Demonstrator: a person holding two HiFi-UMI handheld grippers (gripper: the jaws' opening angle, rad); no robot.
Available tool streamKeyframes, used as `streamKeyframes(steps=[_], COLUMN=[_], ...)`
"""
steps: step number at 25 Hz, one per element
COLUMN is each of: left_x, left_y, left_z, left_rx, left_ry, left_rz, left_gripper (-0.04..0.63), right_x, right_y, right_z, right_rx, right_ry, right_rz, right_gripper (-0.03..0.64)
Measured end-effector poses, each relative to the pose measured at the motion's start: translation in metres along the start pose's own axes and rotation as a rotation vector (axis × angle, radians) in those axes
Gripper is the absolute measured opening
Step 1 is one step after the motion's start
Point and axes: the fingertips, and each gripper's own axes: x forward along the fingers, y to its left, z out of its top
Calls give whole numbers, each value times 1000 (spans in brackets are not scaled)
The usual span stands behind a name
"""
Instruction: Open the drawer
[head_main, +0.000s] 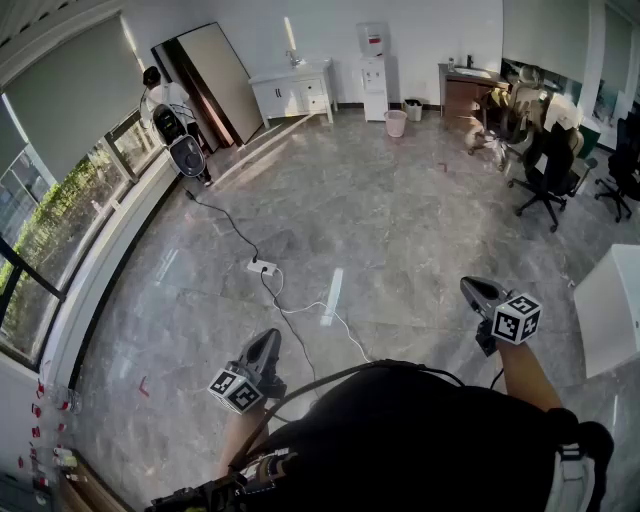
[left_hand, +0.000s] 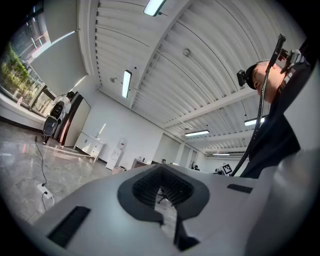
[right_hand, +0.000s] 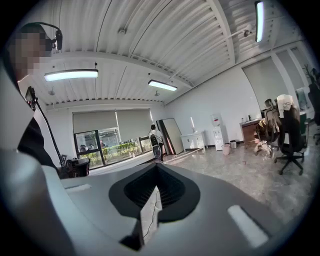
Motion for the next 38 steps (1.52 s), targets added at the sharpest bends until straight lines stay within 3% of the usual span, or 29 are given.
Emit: streamKeyframes(steps=[14,30,38], left_x=[-1,-15,-46], left_y=[3,24,60], left_z=[-7,-3,4], left_rx=[-15,-30,-50], left_ry=[-14,-16,-17], left_rz=[12,4,12], left_gripper=[0,0,0], right_x=[23,40,63], right_y=[13,26,53], right_z=[-1,-2,-7], right_rx=[-19,-7,-6], right_ry=[11,10,22], right_rz=[53,25,6], right_gripper=[-3,-2,-1])
